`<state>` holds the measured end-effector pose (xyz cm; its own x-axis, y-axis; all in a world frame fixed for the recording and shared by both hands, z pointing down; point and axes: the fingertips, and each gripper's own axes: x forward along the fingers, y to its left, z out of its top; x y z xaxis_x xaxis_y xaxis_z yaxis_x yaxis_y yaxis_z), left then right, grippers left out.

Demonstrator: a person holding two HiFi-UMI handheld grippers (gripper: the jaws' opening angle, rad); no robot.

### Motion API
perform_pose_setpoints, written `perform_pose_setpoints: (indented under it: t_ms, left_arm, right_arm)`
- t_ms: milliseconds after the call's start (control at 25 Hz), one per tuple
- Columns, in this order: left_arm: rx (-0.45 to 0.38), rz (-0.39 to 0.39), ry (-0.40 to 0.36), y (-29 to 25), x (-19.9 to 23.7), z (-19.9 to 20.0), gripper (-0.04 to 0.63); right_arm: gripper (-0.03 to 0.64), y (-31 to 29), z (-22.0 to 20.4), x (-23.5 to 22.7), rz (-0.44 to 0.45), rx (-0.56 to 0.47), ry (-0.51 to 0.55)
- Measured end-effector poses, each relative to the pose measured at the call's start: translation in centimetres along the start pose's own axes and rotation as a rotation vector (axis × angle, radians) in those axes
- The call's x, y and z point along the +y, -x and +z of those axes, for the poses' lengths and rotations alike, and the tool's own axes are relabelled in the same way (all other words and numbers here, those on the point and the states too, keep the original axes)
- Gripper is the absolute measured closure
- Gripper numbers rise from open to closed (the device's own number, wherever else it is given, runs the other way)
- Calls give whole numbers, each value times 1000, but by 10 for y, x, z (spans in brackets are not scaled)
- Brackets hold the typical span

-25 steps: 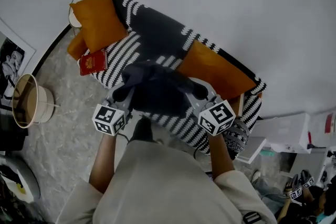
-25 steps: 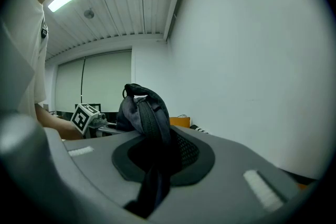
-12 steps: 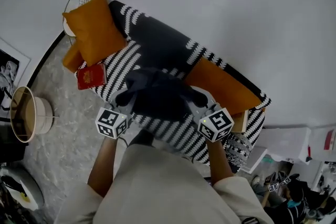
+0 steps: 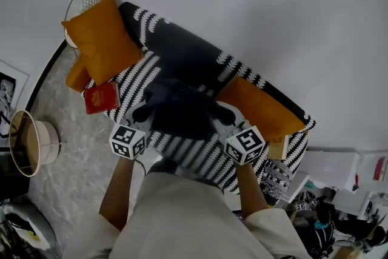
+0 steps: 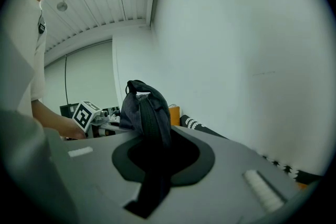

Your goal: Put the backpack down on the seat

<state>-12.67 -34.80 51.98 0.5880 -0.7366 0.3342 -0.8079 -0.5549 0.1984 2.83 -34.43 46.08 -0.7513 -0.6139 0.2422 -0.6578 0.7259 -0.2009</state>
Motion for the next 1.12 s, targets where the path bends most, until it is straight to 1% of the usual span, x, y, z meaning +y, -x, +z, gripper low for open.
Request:
perform_pose_setpoints:
  t_ms: [240, 600, 960, 1120]
  left_arm:
    - [41, -28, 37, -40, 27, -17, 541]
    - [106, -53, 59, -105, 64, -42, 542]
    - [178, -56, 110, -169, 108, -74, 543]
    - [196, -46, 132, -198, 133, -85, 543]
  right_arm:
    - [574, -32, -20, -29, -25, 34, -31]
    - [574, -75, -55, -85, -70, 63, -84]
    - [572, -130, -94, -141, -103, 116, -136]
    - [572, -158, -110, -163, -104, 145, -136]
